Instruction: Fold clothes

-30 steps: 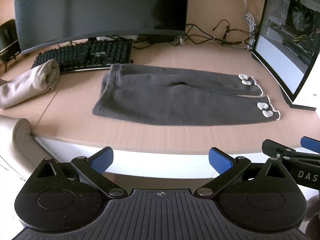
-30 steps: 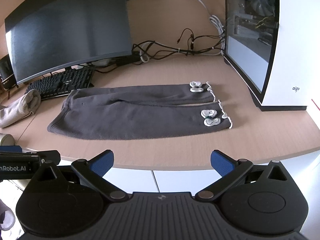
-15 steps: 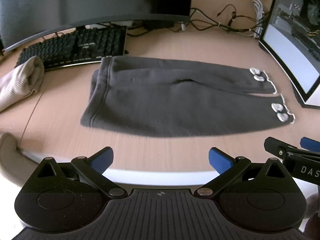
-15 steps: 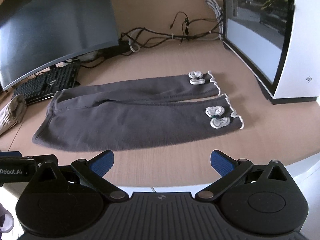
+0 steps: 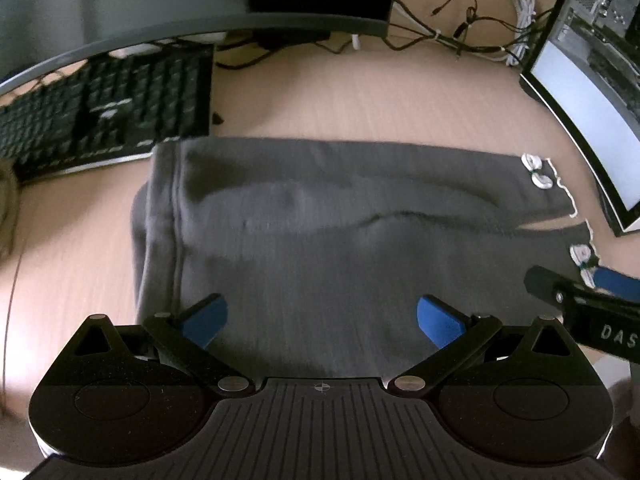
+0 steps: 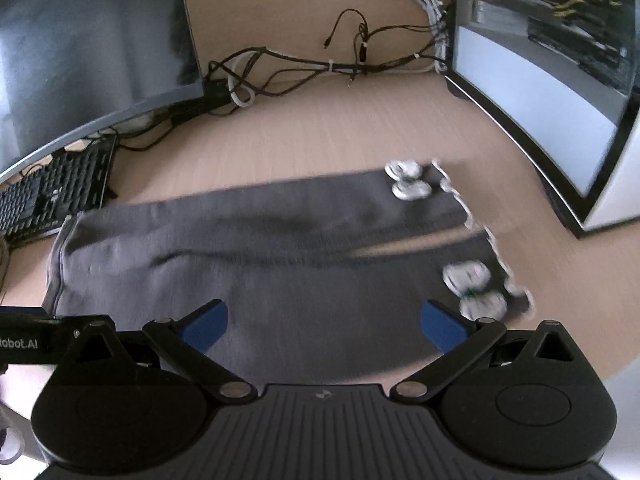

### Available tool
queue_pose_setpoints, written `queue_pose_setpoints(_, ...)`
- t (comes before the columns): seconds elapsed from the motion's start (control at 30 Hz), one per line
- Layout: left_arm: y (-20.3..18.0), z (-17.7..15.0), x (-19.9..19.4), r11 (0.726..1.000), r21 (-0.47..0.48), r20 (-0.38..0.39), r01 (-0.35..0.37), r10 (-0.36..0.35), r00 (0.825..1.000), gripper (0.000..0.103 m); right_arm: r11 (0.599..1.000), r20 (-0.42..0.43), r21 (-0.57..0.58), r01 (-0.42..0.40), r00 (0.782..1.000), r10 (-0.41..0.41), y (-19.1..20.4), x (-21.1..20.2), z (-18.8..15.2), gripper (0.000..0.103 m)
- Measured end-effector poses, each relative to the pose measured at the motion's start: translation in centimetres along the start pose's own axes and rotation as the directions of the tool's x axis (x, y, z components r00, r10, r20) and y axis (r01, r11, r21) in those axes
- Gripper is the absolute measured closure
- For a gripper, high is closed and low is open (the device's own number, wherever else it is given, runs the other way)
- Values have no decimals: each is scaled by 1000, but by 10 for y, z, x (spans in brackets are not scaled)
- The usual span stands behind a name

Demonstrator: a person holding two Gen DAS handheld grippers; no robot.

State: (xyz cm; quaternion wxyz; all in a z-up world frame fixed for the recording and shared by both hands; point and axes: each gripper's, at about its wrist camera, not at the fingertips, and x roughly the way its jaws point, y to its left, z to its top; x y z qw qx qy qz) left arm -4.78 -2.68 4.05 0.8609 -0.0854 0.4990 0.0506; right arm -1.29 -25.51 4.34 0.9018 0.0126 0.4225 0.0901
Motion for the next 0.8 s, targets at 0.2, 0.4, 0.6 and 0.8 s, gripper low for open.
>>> queue_pose_setpoints(0.2,13,18,33,997,67,-62,49,-45,997,0,997,-58,66,38,998,-34,1,35,16,0)
queue_pose_setpoints(0.4,23,23,51,989,113,-104,100,-88,991,0,987,-134,147,62,990,-42,-15,57,7,0)
queue_pose_setpoints(0.6,18,21,52,979,182,-85,90,-75,994,0,996,-171,-35,80,982,-85,-1,66,5,0)
queue_pose_setpoints(0.8,30,25,49,992,65,-61,107,-103,993,0,991,-161,-127,-30,987,9,-10,62,33,0)
